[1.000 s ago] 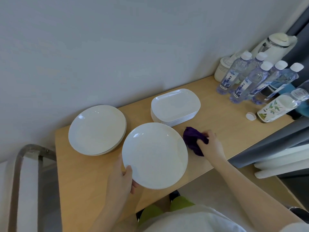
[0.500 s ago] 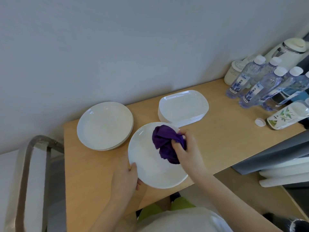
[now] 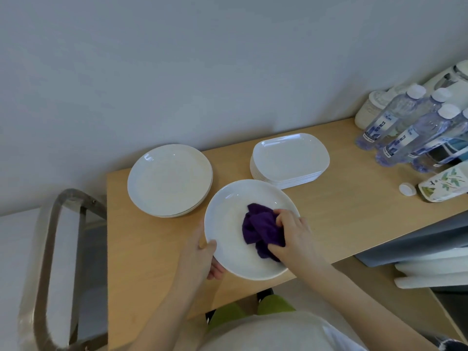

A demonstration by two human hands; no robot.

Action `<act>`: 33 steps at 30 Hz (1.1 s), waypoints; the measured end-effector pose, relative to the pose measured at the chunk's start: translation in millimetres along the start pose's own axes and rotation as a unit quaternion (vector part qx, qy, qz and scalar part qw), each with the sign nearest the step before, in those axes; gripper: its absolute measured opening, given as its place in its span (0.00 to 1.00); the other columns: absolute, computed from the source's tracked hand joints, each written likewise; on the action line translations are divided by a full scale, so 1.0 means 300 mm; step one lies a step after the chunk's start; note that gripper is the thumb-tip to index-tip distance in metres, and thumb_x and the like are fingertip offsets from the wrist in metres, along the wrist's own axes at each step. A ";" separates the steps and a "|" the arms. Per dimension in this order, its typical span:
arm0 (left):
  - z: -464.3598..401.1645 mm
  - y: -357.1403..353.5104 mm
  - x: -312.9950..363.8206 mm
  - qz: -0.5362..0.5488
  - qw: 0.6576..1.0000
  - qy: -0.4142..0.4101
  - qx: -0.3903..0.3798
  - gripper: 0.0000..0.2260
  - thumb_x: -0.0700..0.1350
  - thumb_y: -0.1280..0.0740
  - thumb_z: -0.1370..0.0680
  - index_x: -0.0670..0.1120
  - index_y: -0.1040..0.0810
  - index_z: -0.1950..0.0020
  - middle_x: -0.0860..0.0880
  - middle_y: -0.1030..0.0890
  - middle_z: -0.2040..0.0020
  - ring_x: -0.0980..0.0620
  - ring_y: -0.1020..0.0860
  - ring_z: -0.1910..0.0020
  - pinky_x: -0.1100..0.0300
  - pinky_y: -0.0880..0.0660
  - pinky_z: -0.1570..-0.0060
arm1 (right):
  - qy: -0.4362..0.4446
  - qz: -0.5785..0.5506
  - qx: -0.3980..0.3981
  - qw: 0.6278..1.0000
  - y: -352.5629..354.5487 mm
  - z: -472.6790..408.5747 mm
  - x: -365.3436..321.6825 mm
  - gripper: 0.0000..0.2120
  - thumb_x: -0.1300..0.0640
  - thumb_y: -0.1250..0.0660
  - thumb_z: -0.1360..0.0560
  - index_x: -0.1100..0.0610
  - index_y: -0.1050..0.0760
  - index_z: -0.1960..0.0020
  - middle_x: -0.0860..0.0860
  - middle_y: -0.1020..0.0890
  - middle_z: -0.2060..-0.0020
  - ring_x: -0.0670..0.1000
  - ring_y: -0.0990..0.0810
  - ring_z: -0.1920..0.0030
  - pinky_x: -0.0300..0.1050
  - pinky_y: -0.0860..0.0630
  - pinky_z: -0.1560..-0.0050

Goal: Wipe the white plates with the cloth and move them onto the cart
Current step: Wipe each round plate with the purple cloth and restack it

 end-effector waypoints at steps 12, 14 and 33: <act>0.000 0.000 0.016 -0.024 1.000 -0.009 -0.009 0.25 0.37 0.43 0.20 0.59 0.38 0.27 0.41 0.20 0.74 0.49 0.24 0.79 0.62 0.29 0.79 | 0.036 -0.008 0.040 0.999 -0.024 -0.223 -0.202 0.21 0.58 0.33 0.29 0.58 0.32 0.38 0.51 0.26 0.42 0.56 0.31 0.43 0.46 0.33 0.46; 0.003 0.000 0.026 -0.024 1.000 -0.018 -0.009 0.24 0.37 0.43 0.20 0.61 0.37 0.30 0.41 0.21 0.75 0.49 0.24 0.79 0.63 0.30 0.80 | 0.086 0.030 0.013 0.996 -0.078 -0.211 -0.270 0.24 0.55 0.35 0.28 0.54 0.34 0.33 0.48 0.29 0.35 0.56 0.33 0.40 0.50 0.32 0.42; 0.006 -0.008 0.018 -0.023 1.000 -0.015 -0.007 0.21 0.39 0.43 0.19 0.58 0.37 0.29 0.42 0.21 0.74 0.51 0.25 0.79 0.64 0.30 0.79 | 0.082 0.298 0.049 0.950 0.051 -0.220 -0.125 0.23 0.46 0.36 0.28 0.50 0.31 0.35 0.47 0.28 0.38 0.55 0.30 0.42 0.48 0.33 0.47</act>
Point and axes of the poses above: each hand's wrist, its own z-axis away from the middle knuckle, its own y-axis out of the back of the hand, x = y × z, the point moved 10 cm from there along -z, towards the middle knuckle
